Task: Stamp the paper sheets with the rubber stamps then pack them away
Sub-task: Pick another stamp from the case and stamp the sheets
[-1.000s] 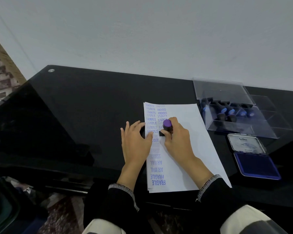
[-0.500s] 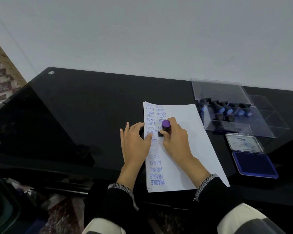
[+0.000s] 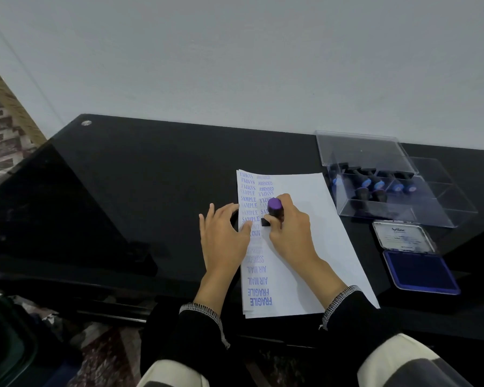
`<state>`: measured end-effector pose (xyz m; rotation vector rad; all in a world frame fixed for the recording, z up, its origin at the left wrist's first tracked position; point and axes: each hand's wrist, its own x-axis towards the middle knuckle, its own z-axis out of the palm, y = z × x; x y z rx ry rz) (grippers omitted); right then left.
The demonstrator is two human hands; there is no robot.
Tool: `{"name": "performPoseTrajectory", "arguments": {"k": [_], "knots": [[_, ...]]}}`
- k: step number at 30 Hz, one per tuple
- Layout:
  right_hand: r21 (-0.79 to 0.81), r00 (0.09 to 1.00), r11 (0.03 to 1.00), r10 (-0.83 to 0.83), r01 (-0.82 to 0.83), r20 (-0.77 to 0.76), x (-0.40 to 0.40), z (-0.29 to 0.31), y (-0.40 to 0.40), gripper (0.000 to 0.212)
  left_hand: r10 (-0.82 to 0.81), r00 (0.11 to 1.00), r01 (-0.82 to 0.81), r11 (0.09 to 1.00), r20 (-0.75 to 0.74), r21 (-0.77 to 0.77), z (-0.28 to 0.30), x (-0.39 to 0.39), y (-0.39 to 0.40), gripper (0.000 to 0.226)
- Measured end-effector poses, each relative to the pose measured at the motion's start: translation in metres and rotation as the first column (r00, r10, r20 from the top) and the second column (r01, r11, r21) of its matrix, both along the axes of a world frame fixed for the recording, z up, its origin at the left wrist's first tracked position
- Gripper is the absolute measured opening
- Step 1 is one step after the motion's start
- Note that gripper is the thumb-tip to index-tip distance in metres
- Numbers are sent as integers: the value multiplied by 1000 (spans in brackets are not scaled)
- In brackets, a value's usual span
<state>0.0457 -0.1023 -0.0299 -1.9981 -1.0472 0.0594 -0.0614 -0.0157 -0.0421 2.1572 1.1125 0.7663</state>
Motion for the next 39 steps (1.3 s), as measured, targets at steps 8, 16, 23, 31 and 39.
{"name": "performPoseTrajectory", "arguments": {"k": [8,16,23,31,39], "knots": [[-10,1000,1000,9,-9,28,-4,-3,-2,27,3,1000,-3,1000,7,0,-1,0,0,39],[9,1000,1000,-8,8,2,-3,-4,0,27,3,1000,-2,1000,-11,5,-1,0,0,41],[-31,1000,1000,6,-6,-13,-2,0,1,29,2,1000,-2,1000,-8,9,-1,0,0,42],[-30,1000,1000,0,1,8,-1,1,1,25,0,1000,0,1000,-11,7,-1,0,0,42],[11,999,1000,-6,6,36,-4,-5,-2,26,1,1000,-1,1000,-17,10,0,0,0,41]]}}
